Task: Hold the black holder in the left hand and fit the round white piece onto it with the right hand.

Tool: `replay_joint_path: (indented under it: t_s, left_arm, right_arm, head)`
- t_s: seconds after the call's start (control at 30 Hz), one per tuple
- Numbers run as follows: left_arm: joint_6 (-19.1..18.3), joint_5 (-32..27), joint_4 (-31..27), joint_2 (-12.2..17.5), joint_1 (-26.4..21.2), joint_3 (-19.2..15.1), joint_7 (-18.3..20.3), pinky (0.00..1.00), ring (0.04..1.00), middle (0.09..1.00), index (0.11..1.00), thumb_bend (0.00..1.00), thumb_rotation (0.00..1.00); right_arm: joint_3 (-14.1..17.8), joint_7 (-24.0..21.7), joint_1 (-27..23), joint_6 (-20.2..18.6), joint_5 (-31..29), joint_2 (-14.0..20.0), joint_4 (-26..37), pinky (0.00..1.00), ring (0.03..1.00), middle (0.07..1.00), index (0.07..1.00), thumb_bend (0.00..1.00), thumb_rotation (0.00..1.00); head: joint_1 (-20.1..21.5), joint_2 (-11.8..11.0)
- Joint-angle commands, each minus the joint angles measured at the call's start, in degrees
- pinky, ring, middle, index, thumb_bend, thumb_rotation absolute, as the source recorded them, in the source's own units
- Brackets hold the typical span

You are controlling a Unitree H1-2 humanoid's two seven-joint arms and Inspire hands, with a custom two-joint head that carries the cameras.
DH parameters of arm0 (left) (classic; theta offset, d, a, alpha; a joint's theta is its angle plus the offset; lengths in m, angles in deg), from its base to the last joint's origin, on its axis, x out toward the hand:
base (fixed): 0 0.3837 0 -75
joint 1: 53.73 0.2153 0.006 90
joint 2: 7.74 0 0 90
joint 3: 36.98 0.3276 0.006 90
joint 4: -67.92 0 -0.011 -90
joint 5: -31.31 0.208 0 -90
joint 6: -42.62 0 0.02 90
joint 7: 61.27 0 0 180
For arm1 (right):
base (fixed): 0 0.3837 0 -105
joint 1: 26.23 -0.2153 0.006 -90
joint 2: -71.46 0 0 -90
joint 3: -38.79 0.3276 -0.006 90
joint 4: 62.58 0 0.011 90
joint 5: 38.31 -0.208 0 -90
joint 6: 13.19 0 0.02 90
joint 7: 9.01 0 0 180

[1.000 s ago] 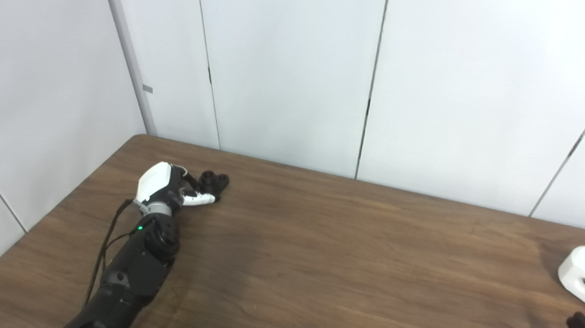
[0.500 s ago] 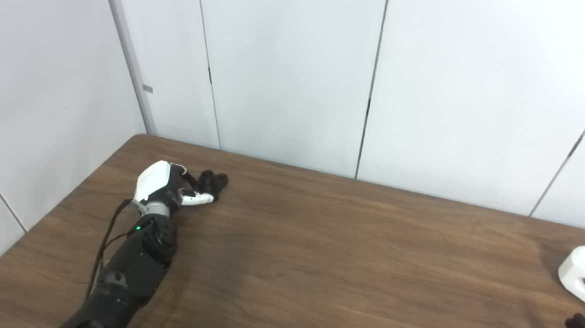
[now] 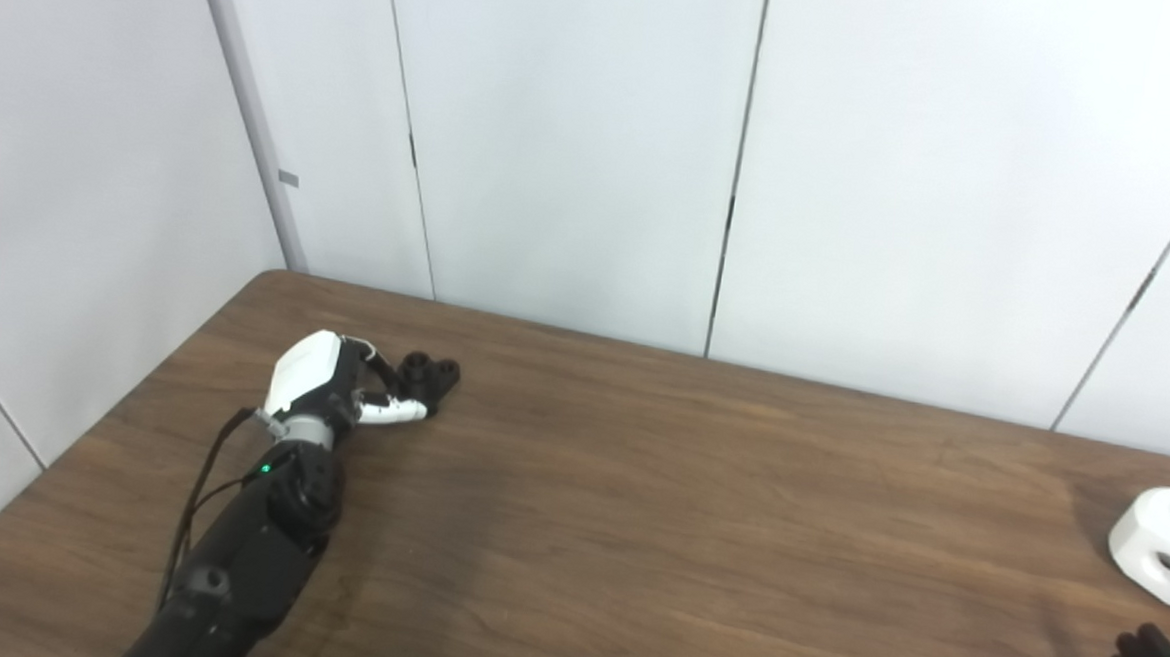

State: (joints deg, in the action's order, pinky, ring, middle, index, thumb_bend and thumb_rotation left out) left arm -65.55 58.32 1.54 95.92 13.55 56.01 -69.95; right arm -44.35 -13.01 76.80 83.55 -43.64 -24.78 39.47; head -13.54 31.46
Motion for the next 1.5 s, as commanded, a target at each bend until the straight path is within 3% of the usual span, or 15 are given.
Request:
replay_joint_path:
  t_s: [0.0, 0.3, 0.77, 1.47]
  left_arm:
    - [-0.6, 0.0, -3.7, 0.6, 0.2, 0.7, 2.2, 1.00, 0.904, 0.786, 0.486, 0.52, 0.05]
    - [-2.1, 1.3, -13.5, 0.1, 1.9, 3.3, 7.7, 1.00, 0.930, 0.803, 0.486, 0.52, 0.05]
    - [-2.9, 5.7, -30.0, -2.9, 7.5, 7.0, 12.1, 1.00, 0.903, 0.786, 0.485, 0.52, 0.05]
    - [1.5, 12.2, -41.5, -7.5, 17.3, 11.9, 14.6, 1.00, 0.897, 0.788, 0.484, 0.52, 0.05]
  right_arm:
    - [-0.3, 0.8, 0.9, 0.1, 0.0, -1.6, 1.4, 1.00, 0.952, 0.950, 0.951, 0.69, 0.97]
    - [-1.1, 1.9, 0.8, -1.3, 0.4, -2.1, 2.2, 1.00, 0.979, 0.973, 0.979, 0.65, 0.98]
    - [-2.9, 4.0, 0.8, -2.6, 1.7, -2.7, 3.6, 1.00, 0.983, 0.975, 0.987, 0.54, 0.97]
    - [-5.3, 6.2, 0.8, -2.4, 3.6, -2.9, 3.8, 1.00, 0.964, 0.948, 0.971, 0.55, 0.96]
  head:
    - [0.2, 0.1]
    - [1.8, 0.2]
    - [4.9, 1.2]
    - [10.7, 4.5]
